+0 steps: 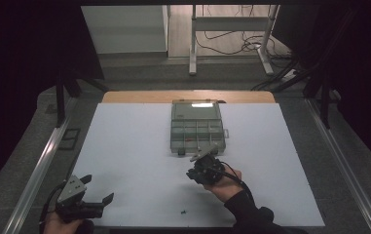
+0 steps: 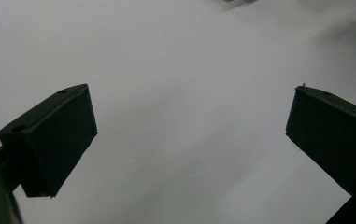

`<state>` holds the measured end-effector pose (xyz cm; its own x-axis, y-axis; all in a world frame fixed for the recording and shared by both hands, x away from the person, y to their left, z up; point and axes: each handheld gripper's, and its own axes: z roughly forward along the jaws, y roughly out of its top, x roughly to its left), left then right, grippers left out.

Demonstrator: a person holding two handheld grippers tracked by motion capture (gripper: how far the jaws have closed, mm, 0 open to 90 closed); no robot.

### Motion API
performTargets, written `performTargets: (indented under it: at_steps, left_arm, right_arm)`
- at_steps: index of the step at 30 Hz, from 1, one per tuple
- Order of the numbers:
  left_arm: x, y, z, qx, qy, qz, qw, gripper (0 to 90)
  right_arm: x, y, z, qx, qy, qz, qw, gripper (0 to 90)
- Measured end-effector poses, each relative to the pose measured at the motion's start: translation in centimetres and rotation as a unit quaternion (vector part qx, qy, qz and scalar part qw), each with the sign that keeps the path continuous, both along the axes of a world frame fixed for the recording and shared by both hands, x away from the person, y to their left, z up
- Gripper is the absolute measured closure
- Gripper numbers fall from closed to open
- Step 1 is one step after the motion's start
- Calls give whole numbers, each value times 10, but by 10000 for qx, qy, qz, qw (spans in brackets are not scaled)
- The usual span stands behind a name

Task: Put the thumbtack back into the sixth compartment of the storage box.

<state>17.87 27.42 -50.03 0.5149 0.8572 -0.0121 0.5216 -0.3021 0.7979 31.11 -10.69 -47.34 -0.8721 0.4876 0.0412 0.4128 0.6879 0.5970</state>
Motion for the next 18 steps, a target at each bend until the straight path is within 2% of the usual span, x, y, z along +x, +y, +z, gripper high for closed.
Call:
performTargets:
  at_steps: [18]
  left_arm:
    - [0, 0, 0, -11, 11, -5, 10000, 23]
  right_arm:
    - [34, -3, 4, 170, -68, -402, 9990, 820]
